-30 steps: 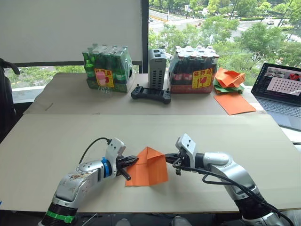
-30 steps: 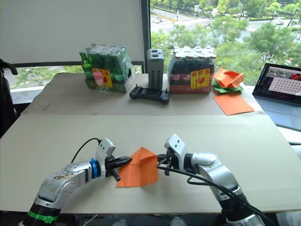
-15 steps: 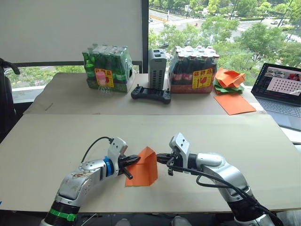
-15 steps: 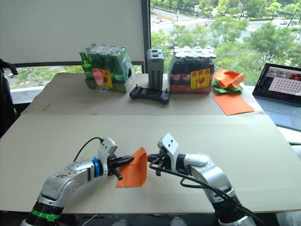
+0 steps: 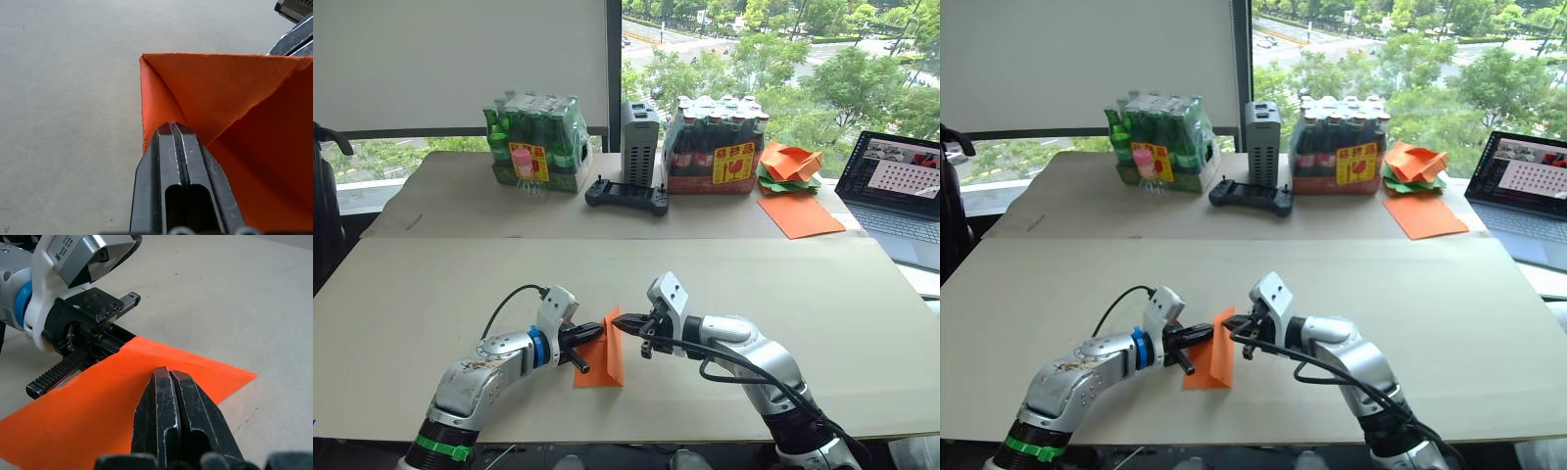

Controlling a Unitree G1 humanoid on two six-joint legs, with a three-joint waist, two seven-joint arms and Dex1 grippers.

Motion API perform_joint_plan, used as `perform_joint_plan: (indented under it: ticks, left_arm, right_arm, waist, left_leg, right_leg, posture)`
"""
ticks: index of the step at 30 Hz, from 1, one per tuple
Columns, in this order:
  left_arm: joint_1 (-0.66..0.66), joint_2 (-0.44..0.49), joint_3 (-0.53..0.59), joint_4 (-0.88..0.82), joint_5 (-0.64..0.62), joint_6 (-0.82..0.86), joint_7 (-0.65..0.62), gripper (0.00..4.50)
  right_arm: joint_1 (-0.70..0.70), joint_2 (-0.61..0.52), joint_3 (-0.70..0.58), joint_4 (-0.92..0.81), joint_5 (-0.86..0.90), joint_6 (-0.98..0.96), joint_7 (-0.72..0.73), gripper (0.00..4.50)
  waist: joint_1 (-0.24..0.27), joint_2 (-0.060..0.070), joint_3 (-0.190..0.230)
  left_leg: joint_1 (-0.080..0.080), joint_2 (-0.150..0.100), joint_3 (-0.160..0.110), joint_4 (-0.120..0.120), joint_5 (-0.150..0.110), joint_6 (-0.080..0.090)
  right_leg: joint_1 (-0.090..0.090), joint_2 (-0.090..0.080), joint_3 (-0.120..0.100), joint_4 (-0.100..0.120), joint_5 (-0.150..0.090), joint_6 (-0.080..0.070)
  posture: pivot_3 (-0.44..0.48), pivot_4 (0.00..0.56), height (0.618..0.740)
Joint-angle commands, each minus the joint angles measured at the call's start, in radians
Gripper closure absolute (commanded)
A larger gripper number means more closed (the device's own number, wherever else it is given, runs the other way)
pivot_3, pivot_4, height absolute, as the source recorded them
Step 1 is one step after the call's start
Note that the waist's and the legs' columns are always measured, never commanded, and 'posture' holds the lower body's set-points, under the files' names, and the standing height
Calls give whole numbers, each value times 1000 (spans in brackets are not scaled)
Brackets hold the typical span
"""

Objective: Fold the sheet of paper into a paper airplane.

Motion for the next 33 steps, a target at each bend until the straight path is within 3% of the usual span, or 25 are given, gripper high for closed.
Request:
perform_joint_plan:
  ticks: [1, 16, 33]
  left_arm:
    - [28, -1, -38, 22, 28, 37, 12, 4483]
    - [44, 6, -62, -1, 30, 34, -7, 4483]
    - [115, 62, 34, 22, 46, 15, 9, 4483]
  right_arm:
    - [-15, 10, -1, -8, 5, -29, -7, 4500]
    - [3, -2, 16, -7, 2, -38, -13, 4500]
    - [-37, 21, 73, 29, -31, -70, -19, 4500]
  waist:
    - [0, 0, 0]
    - [-3, 0, 0]
    - [-11, 0, 0]
  left_leg:
    - [0, 0, 0, 0, 0, 0]
    - [0, 0, 0, 0, 0, 0]
    - [1, 1, 0, 0, 0, 0]
  right_leg:
    - [0, 0, 0, 0, 0, 0]
    - [0, 0, 0, 0, 0, 0]
    - [0, 0, 0, 1, 0, 0]
  posture:
    - [0, 150, 740]
    - [0, 150, 740]
    - [0, 150, 740]
